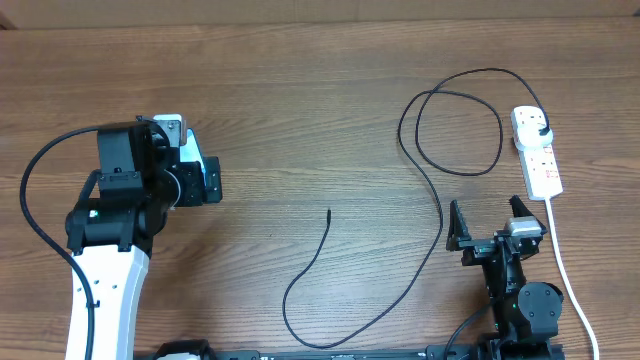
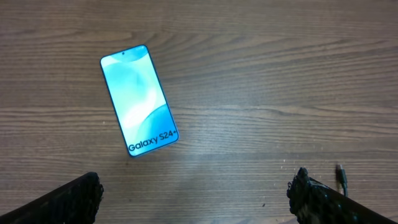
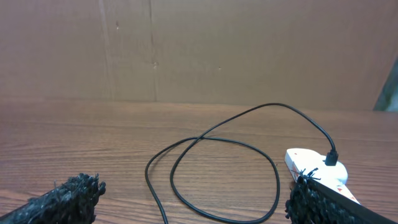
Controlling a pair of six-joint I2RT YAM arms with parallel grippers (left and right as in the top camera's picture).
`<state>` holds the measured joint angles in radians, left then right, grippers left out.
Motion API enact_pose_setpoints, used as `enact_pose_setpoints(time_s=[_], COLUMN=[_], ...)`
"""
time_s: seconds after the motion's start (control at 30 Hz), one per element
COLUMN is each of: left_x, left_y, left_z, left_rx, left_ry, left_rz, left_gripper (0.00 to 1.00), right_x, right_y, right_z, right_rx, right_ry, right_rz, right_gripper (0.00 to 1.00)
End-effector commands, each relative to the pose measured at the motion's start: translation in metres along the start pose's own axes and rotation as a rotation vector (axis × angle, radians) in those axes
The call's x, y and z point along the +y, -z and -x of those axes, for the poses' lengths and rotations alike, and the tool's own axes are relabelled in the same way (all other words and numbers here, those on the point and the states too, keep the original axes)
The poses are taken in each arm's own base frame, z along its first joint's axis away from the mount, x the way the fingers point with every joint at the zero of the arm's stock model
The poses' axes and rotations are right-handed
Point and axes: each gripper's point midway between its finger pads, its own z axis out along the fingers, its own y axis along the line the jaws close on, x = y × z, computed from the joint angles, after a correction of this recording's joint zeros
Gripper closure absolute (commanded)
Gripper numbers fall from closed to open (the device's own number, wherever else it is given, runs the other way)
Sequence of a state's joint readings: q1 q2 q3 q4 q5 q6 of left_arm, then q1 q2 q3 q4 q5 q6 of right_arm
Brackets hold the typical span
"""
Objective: Plug charger to phone and switch on socket
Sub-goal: 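Move the left gripper forward over the Galaxy S24+ phone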
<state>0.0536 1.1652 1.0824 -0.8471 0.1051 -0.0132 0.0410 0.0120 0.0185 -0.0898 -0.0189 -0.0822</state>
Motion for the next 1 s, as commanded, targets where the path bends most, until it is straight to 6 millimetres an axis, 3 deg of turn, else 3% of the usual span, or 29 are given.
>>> enact_pose_setpoints(time_s=[0.0, 0.2, 0.47, 0.97], left_x=[-0.005, -0.017, -0.013, -0.003], left_y=[0.007, 0.008, 0.006, -0.020], left_z=[0.007, 0.007, 0.006, 0.011], left_rx=[-0.014, -0.014, 0.009, 0.335], left_ry=[-0.029, -0.025, 0.107, 0.173], left_rz=[-0.027, -0.103, -0.081, -0.013], left_gripper=[0.00, 0.01, 0.00, 0.00], right_x=[0.001, 0.001, 0.001, 0.001], right_y=[0.000, 0.000, 0.000, 0.000], right_z=[-0.002, -0.002, -0.002, -0.002], right_rx=[-0.005, -0.005, -0.005, -0.005], right_ry=[-0.002, -0.002, -0.002, -0.002], right_rz=[0.004, 0.004, 0.004, 0.004], right_gripper=[0.00, 0.00, 0.00, 0.00])
